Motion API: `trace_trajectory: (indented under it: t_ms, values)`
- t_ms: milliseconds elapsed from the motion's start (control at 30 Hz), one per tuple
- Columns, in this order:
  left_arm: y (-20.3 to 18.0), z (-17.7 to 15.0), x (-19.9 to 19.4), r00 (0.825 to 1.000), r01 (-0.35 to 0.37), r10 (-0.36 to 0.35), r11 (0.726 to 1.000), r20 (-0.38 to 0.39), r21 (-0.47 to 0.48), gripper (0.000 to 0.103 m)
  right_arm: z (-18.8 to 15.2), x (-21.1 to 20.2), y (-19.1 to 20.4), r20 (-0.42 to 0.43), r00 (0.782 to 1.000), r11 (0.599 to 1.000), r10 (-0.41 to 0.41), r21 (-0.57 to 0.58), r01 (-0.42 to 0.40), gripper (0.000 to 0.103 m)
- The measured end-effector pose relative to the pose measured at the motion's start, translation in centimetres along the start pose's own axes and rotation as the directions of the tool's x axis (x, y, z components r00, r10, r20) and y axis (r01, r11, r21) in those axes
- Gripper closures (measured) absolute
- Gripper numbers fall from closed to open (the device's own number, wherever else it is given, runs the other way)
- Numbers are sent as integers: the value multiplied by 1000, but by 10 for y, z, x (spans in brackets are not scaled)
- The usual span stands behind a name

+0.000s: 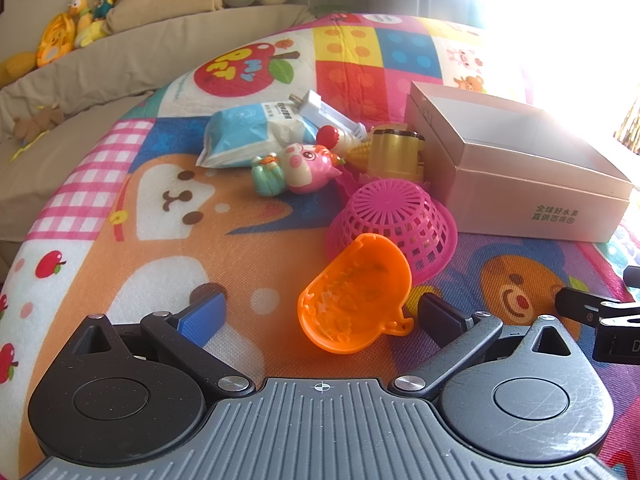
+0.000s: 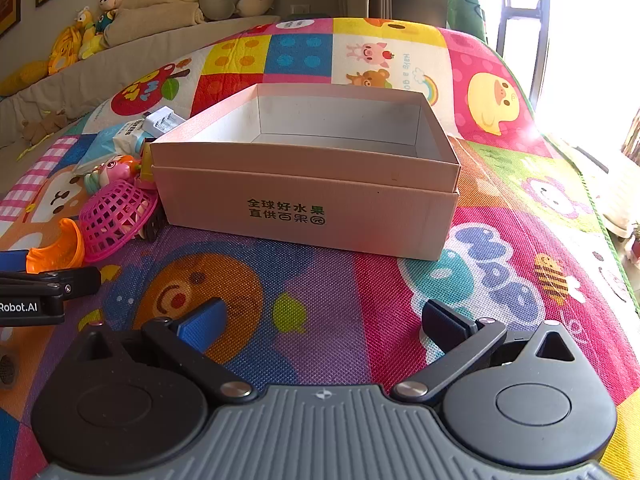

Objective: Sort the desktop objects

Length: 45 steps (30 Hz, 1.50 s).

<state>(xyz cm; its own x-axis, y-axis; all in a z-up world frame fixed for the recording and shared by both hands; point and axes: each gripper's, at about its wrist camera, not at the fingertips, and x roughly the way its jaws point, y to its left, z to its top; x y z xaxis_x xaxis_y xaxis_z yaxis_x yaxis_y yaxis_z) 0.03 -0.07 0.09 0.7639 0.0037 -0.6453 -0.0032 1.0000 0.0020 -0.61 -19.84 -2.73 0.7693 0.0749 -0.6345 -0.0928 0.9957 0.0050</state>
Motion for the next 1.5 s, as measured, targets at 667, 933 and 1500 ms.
trace_trajectory:
  t_ms: [667,933,1500]
  values:
    - [0,0,0,1000,-2,2,1000,0,-1,0,0,0,0,0,1000,1000,0,0,0,0]
    - [0,0,0,1000,-2,2,1000,0,-1,0,0,0,0,0,1000,1000,0,0,0,0]
    - [0,0,1,1000,-2,2,1000,-1,-1,0,3,-4,0,-61,997,999,38,-13,-38,0]
